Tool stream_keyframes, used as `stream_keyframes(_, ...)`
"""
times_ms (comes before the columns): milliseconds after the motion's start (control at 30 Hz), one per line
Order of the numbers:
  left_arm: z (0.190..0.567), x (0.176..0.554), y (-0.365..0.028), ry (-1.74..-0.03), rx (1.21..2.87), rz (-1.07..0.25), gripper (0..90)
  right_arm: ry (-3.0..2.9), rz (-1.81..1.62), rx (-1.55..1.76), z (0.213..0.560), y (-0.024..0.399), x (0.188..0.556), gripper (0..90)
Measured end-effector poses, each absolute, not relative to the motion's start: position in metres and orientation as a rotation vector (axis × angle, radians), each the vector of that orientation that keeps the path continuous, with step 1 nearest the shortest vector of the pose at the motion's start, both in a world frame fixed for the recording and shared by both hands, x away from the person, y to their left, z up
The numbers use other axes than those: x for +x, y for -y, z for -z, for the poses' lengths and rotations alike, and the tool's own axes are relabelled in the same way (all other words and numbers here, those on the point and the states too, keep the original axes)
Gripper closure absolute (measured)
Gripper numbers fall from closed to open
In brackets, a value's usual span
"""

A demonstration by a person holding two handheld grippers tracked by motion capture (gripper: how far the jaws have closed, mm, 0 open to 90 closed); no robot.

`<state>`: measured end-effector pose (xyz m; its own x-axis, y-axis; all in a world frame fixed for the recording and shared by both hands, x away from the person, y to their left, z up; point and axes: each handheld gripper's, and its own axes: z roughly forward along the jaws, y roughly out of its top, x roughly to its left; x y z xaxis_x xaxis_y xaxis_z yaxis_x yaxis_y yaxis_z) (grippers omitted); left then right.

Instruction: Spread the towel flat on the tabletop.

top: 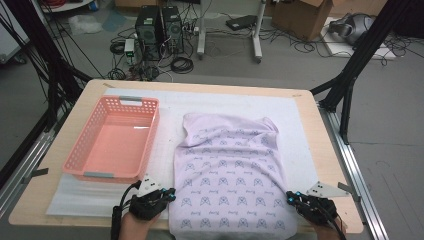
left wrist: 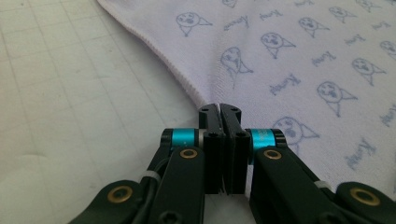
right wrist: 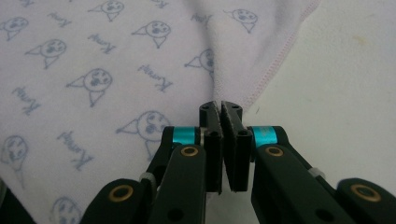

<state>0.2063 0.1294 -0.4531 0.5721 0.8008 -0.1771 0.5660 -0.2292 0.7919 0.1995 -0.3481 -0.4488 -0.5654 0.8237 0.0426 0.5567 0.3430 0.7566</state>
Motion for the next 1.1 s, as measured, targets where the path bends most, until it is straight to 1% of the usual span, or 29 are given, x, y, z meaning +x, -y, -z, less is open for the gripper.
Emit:
stream_keyframes(300,0.450,0.182,-0.138,-1.076,1.952,-0.317,87.8,-2.332,-1.049,1.190,0.445,0.347,0.169,87.4)
stream_keyframes(367,0.450,0.180,-0.137,-1.083,1.944,-0.318,86.1,-2.349,-1.048,1.172,0.444,0.346,0.164,86.7)
stream_keyframes(400,0.450,0.181,-0.135,-1.091,1.929,-0.333,79.2,-2.350,-1.049,1.164,0.444,0.345,0.162,84.7)
stream_keyframes(433,0.450,0.183,-0.133,-1.099,1.914,-0.348,67.2,-2.332,-1.056,1.176,0.443,0.345,0.162,77.3)
stream_keyframes(467,0.449,0.187,-0.132,-1.108,1.895,-0.362,60.2,-2.301,-1.074,1.200,0.442,0.346,0.164,69.8)
stream_keyframes(533,0.449,0.196,-0.131,-1.125,1.850,-0.373,55.2,-2.241,-1.116,1.241,0.441,0.346,0.170,64.0)
stream_keyframes(567,0.449,0.200,-0.130,-1.138,1.835,-0.371,53.1,-2.224,-1.113,1.253,0.441,0.345,0.174,63.3)
stream_keyframes(633,0.451,0.208,-0.130,-1.148,1.849,-0.367,52.4,-2.204,-1.096,1.273,0.443,0.343,0.184,62.3)
stream_keyframes(733,0.455,0.216,-0.129,-1.145,1.863,-0.346,54.2,-2.184,-1.087,1.302,0.447,0.341,0.195,61.9)
stream_keyframes(800,0.456,0.216,-0.126,-1.117,1.881,-0.375,57.2,-2.192,-1.072,1.320,0.451,0.339,0.200,62.6)
stream_keyframes(833,0.456,0.215,-0.123,-1.091,1.904,-0.419,60.3,-2.184,-1.075,1.317,0.451,0.338,0.200,63.2)
stream_keyframes(867,0.457,0.213,-0.121,-1.075,1.921,-0.472,64.5,-2.186,-1.067,1.312,0.451,0.338,0.200,65.2)
stream_keyframes(900,0.458,0.211,-0.120,-1.073,1.918,-0.487,68.5,-2.186,-1.065,1.311,0.451,0.337,0.200,70.9)
stream_keyframes(933,0.457,0.210,-0.120,-1.071,1.926,-0.470,76.5,-2.194,-1.082,1.322,0.451,0.338,0.200,83.1)
stream_keyframes(967,0.456,0.209,-0.119,-1.075,1.938,-0.480,86.9,-2.209,-1.104,1.338,0.451,0.339,0.200,83.9)
stream_keyframes(1033,0.453,0.207,-0.117,-1.087,1.955,-0.494,87.7,-2.215,-1.099,1.331,0.450,0.339,0.199,85.3)
stream_keyframes(1100,0.453,0.202,-0.122,-1.101,1.943,-0.461,87.8,-2.223,-1.096,1.318,0.449,0.340,0.197,85.7)
